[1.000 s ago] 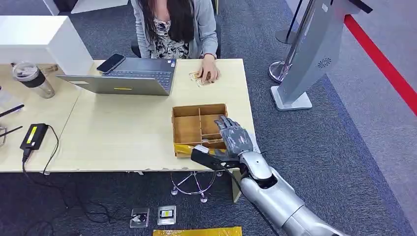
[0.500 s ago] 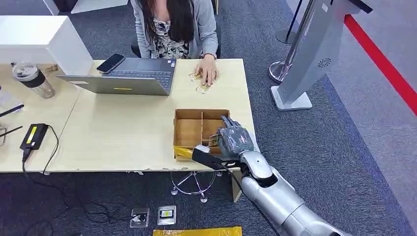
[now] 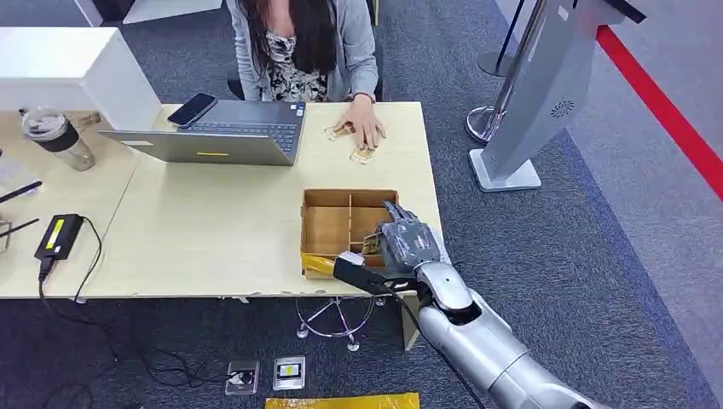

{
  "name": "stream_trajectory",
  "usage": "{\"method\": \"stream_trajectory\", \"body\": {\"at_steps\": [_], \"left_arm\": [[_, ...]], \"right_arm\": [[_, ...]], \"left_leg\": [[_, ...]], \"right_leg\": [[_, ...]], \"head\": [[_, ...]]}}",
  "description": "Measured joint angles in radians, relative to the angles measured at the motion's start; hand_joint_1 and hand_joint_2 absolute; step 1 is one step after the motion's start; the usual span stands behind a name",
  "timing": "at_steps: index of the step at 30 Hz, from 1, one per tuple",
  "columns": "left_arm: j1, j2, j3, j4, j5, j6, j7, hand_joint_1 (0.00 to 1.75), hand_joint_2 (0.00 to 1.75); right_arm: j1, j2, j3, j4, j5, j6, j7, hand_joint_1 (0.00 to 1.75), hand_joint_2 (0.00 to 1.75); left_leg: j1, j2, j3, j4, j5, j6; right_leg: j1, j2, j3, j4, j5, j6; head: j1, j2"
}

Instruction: Pass the card to the sensor for recognition and then transmit it.

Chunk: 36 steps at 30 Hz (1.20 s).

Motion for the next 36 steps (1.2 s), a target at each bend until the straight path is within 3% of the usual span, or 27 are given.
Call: {"method": "stream_trajectory", "body": {"at_steps": [13,23,36], "left_arm": [[0.0,0.0,0.0,0.0,-0.003,0.0,0.0,0.0,0.0],[-0.005,-0.003,0.0,0.0,-0.008,-0.003,-0.001,0.0,0.0],[-0.04,-0.014,-0.003,0.0,-0.045,-0.006,0.022,0.0,0.0]], "right_arm": [[-0.114,0.02,-0.017,-0.042,0.024,-0.019,-0.049,1.75,1.75],[-0.232,0.105,-0.017,-0.028,0.037,-0.04,-0.087,1.75,1.75],[-0.399,0.194,-0.027,0.167,0.024,-0.052,-0.109,1.75,1.75]], "left_leg": [[0.0,0.0,0.0,0.0,0.0,0.0],[0.0,0.0,0.0,0.0,0.0,0.0],[0.0,0.0,0.0,0.0,0.001,-0.001]], "right_leg": [[0.0,0.0,0.0,0.0,0.0,0.0],[0.0,0.002,-0.001,0.0,0.0,0.0],[0.0,0.002,-0.001,0.001,0.0,0.0]], "head": [[0.0,0.0],[0.0,0.0],[0.0,0.0]]}}
